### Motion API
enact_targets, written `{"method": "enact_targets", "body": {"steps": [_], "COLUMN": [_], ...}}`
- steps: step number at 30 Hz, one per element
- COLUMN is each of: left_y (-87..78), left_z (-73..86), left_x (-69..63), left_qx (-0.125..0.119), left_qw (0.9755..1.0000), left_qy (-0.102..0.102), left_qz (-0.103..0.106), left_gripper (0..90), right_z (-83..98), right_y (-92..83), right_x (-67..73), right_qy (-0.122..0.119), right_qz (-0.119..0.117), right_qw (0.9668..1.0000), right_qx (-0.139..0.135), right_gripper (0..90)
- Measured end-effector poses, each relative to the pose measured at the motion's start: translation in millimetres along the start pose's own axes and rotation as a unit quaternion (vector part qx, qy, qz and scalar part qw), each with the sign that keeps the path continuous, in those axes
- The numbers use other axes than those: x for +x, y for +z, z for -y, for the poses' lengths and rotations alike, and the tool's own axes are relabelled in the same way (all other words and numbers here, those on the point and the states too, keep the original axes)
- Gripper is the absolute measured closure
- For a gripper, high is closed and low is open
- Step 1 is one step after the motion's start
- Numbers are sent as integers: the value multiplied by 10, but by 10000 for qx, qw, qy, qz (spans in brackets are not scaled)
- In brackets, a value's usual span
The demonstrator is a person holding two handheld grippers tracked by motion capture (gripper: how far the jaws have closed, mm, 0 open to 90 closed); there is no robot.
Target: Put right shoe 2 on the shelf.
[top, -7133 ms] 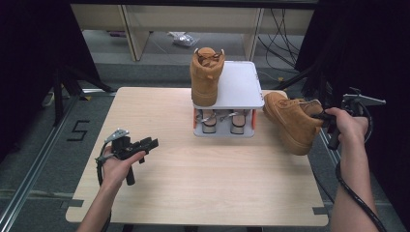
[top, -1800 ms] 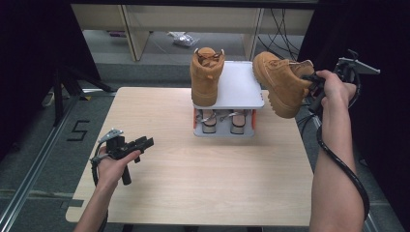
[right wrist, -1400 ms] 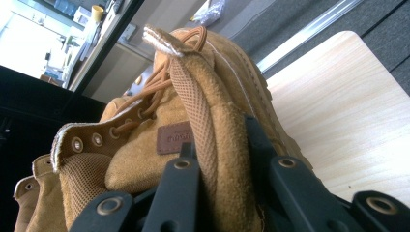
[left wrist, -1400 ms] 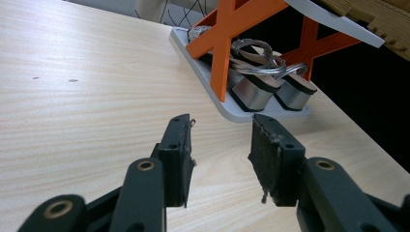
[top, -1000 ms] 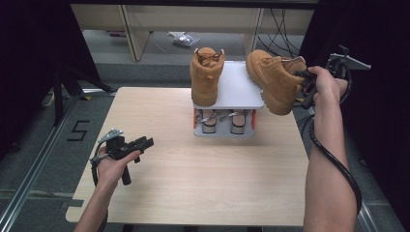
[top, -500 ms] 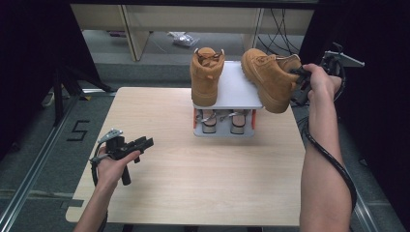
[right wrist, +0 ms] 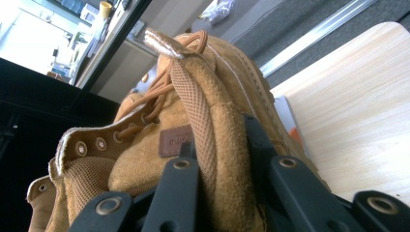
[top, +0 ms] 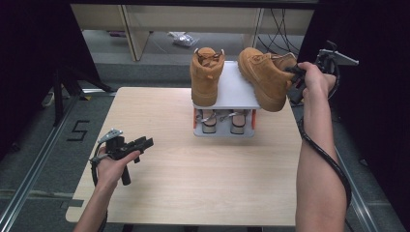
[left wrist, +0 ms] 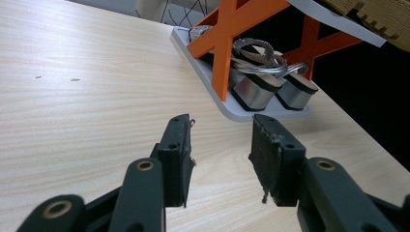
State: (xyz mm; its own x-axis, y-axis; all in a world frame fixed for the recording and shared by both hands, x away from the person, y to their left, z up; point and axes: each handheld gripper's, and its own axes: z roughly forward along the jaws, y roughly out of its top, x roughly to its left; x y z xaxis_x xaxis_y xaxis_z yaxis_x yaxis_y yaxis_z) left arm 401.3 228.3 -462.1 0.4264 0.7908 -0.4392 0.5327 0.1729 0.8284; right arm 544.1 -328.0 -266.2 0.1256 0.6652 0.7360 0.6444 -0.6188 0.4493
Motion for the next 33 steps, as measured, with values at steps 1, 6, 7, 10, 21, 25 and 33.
{"method": "enact_targets", "body": {"steps": [1, 6, 7, 10, 21, 25, 33], "left_y": [0, -4, -4, -5, -1, -1, -3], "left_z": [0, 0, 0, -2, 2, 2, 3], "left_x": [0, 10, 8, 6, 4, 5, 12], "left_qx": [-8, -24, -31, -25, -17, -16, -18], "left_qw": [10000, 10000, 10000, 10000, 10000, 10000, 10000], "left_qy": [-11, -22, -30, -23, -25, -20, -25], "left_qz": [1, 9, 10, 15, 11, 10, 14], "left_gripper": [583, 583, 583, 583, 583, 583, 584], "right_z": [5, 24, 23, 32, 71, 83, 116], "right_y": [12, 59, 72, 90, 194, 223, 299], "right_x": [-1, 73, 87, 134, 262, 294, 356], "right_qy": [-100, -82, -84, -149, -182, -231, -247], "right_qz": [28, -2, -27, -10, 8, -8, -40], "right_qw": [9999, 10000, 9999, 9999, 9998, 9997, 9997], "right_qx": [-25, -14, -49, 4, -4, 22, 83], "right_gripper": [799, 799, 799, 798, 797, 796, 793]}}
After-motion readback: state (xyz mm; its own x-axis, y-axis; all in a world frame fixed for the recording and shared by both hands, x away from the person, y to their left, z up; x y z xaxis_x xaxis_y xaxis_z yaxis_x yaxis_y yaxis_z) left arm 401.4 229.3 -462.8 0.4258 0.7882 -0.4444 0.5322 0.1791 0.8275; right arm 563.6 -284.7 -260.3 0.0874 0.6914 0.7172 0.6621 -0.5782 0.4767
